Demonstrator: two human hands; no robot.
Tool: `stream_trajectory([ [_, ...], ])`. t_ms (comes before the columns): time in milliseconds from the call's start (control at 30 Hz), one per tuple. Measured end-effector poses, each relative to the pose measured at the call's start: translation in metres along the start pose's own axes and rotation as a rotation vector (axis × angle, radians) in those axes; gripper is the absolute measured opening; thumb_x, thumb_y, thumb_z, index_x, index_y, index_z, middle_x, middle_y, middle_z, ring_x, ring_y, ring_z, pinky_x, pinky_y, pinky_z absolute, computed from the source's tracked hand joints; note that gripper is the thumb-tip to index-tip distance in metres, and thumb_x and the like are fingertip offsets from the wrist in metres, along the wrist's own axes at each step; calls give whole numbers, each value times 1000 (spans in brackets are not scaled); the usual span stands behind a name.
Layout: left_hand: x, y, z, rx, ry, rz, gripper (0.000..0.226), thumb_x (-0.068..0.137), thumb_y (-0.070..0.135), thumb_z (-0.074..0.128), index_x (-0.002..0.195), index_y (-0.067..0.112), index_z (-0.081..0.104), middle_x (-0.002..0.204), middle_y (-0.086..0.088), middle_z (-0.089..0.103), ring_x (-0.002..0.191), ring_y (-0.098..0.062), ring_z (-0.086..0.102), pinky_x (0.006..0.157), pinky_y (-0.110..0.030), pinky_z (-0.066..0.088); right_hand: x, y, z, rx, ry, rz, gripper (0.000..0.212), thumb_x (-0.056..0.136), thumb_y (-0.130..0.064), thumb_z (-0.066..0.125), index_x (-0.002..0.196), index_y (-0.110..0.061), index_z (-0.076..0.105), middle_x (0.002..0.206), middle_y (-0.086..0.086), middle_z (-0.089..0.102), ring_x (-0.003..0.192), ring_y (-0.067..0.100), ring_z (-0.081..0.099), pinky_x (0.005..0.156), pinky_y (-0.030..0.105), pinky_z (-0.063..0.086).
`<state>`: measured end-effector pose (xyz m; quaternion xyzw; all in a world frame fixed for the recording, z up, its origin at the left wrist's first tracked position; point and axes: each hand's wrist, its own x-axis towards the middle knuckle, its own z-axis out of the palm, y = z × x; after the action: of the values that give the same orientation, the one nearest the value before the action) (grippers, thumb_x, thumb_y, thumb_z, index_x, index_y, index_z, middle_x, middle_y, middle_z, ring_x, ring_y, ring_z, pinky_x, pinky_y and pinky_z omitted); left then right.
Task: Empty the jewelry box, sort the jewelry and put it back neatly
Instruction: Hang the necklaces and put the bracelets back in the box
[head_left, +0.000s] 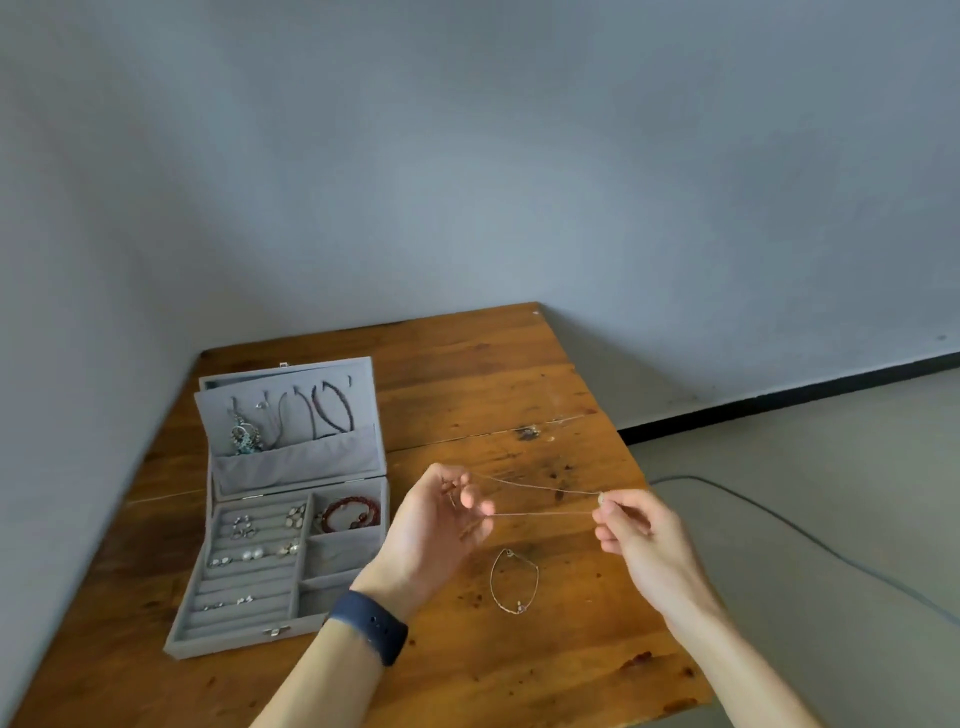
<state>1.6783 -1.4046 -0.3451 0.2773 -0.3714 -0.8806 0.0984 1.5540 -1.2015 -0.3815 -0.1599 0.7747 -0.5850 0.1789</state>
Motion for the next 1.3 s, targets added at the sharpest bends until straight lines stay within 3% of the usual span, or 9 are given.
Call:
stream_trajectory([
  [133,48,17,-2,325,103,25,20,101,24,56,90,10,65,87,-8,67,82,-18,64,74,-31,48,63,-1,-1,-43,49,42,9,96,-25,64,97,-32,69,83,-19,73,81,3,70,71,18,55],
  [200,75,30,-1,631,238,122,24,100,29,58,93,10,70,86,0,76,79,-10,67,68,-24,49,96,-3,0,-130,27,30,12,94,-27,67,89,-37,70,82,-21,73,82,4,69,77,22,56],
  [333,141,56,1,1153,470,327,14,99,34,59,89,27,67,77,9,74,77,-11,70,68,-29,58,172,-10,9,-259,17,4,13,88,-32,72,78,-39,73,79,-21,73,84,4,68,79,25,55],
  [567,234,65,-4,1758,550,545,18,103,28,47,104,16,61,88,-4,66,73,-23,58,59,-33,51,270,-5,41,-543,87,-49,12,95,-34,62,99,-29,73,111,-12,71,102,12,61,82,23,40],
  [700,261,67,-7,1849,539,606,22,102,27,48,103,14,66,104,-5,65,96,-27,56,72,-39,54,299,6,52,-652,96,-104,10,97,-29,59,97,-29,69,111,-4,69,106,16,59,82,25,42],
  [800,269,62,-10,1736,573,631,21,100,25,52,107,16,70,110,-4,62,108,-27,51,79,-41,54,302,17,57,-621,153,-176,7,95,-28,62,92,-33,65,106,-5,59,98,13,55,80,23,35],
  [900,270,64,-12,1605,582,616,18,97,24,57,105,20,73,104,-1,64,107,-24,54,77,-40,56,300,23,57,-576,179,-231,10,98,-29,59,98,-30,69,104,-6,57,101,15,56,84,23,36],
  [1100,255,75,1,1561,569,463,24,97,27,51,110,20,69,101,-1,68,93,-23,62,73,-37,59,273,6,44,-559,161,-170,27,102,-28,51,125,-21,64,127,0,59,116,15,55,91,20,35],
  [1300,192,75,11,1553,508,405,28,97,30,51,120,23,62,114,-1,64,92,-21,63,76,-39,61,166,-16,35,-413,78,-242,20,97,-22,60,115,-27,66,120,-8,61,109,6,58,93,21,49],
])
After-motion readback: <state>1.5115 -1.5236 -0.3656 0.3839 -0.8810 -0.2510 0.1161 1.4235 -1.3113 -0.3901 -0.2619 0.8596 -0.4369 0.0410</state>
